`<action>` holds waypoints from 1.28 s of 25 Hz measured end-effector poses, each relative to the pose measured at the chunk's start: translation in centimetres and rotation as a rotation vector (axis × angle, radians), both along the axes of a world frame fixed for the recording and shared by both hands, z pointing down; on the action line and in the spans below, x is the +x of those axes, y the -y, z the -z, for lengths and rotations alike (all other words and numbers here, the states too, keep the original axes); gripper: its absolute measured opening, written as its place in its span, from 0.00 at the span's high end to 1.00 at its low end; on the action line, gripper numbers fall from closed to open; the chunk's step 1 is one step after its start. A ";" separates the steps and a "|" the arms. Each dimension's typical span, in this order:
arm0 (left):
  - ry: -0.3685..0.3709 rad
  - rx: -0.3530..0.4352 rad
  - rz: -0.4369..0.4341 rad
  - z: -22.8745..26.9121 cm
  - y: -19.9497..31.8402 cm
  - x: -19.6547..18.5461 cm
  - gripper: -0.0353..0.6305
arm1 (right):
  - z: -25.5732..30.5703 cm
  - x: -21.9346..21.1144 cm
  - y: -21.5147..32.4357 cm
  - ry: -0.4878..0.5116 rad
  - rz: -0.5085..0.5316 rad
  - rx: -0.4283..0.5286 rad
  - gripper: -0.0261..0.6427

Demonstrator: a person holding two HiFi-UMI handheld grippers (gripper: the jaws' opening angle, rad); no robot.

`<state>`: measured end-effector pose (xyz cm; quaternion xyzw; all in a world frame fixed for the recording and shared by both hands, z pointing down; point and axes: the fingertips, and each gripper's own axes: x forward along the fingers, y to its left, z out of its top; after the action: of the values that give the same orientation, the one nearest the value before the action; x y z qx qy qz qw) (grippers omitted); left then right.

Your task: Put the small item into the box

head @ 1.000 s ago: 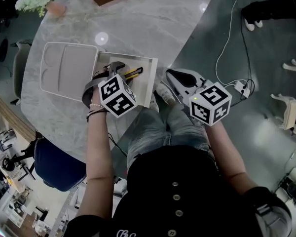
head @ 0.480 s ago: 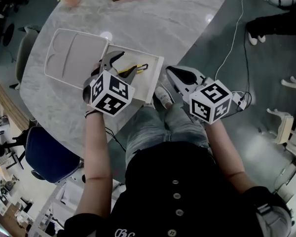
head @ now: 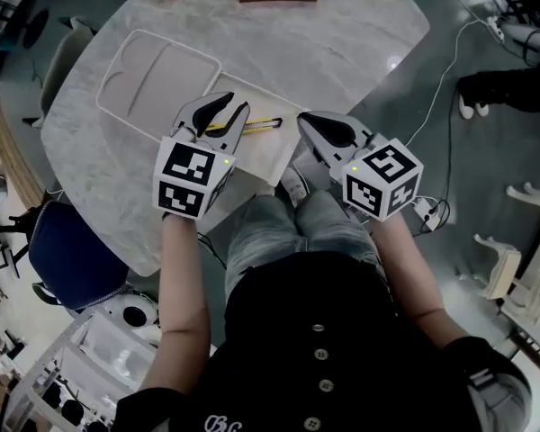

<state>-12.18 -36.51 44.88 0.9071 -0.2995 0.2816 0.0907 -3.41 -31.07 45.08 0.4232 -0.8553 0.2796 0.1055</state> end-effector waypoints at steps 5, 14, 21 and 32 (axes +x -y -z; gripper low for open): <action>-0.153 -0.029 0.131 2.5 -0.3 -1.8 0.87 | 1.7 -1.8 1.5 -0.006 0.069 0.055 0.95; -0.359 -0.103 0.310 5.0 -1.3 -3.5 0.91 | 4.2 -5.6 2.3 0.001 0.183 0.112 0.95; -0.402 0.016 0.391 8.4 -0.5 -4.8 0.92 | 6.9 -8.1 3.7 0.017 0.250 0.189 0.95; -0.451 0.044 0.459 9.9 -1.7 -6.0 0.92 | 9.0 -10.3 4.0 0.013 0.327 0.243 0.95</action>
<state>-18.14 -34.80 34.99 0.8572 -0.4744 0.0393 0.1964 -13.75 -35.08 36.10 0.2864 -0.9408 0.1561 0.0919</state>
